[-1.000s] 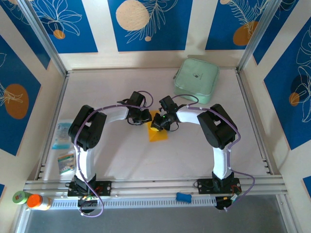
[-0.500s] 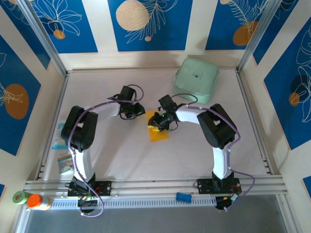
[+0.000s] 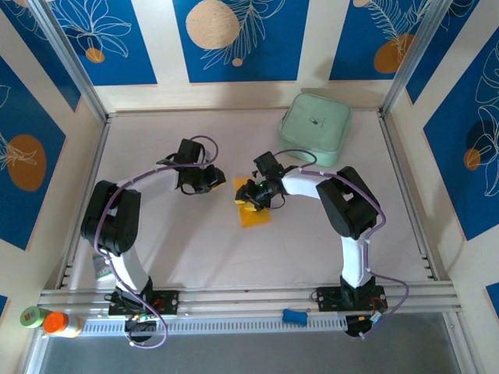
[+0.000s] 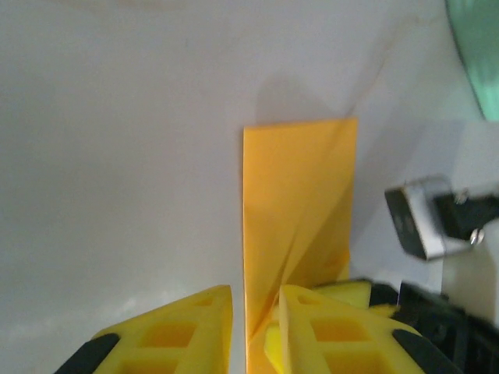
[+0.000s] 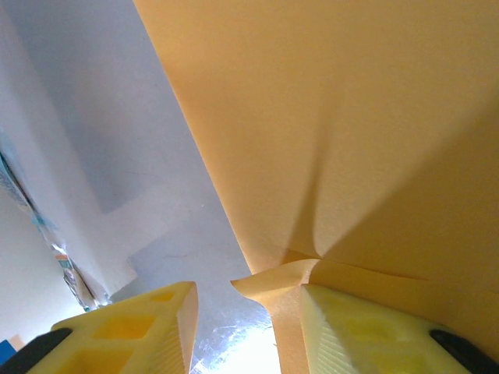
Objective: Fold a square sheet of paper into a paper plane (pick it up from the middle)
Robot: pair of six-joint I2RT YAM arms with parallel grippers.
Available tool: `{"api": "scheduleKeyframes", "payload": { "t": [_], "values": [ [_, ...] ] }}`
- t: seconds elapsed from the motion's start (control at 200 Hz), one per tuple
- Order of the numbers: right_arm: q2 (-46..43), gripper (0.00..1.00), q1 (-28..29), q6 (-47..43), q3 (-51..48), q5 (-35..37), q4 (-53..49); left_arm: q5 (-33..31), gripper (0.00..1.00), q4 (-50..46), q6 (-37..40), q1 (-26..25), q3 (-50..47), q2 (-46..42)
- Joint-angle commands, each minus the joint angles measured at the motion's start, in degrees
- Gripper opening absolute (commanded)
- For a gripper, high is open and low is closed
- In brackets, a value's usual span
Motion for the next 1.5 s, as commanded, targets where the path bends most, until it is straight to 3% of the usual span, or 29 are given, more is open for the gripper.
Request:
{"api": "scheduleKeyframes", "payload": {
  "t": [0.0, 0.425, 0.985, 1.496],
  "values": [
    [1.3, 0.39, -0.6, -1.7, -2.1, 2.0, -2.6, 4.1, 0.22, 2.1, -1.8, -0.6, -3.6, -2.6],
    [0.3, 0.30, -2.5, -4.7, -5.7, 0.1, 0.4, 6.6, 0.20, 4.1, -3.3, -2.1, -8.1, -2.8],
    [1.5, 0.01, -3.1, -5.3, -6.5, 1.0, -1.5, 5.2, 0.13, 7.4, -7.6, -9.0, -6.3, 0.2],
    [1.8, 0.00, -3.0, -4.2, -6.6, 1.2, -1.6, -1.5, 0.00, 7.4, -11.1, -11.6, -1.8, 5.9]
  ]
}}
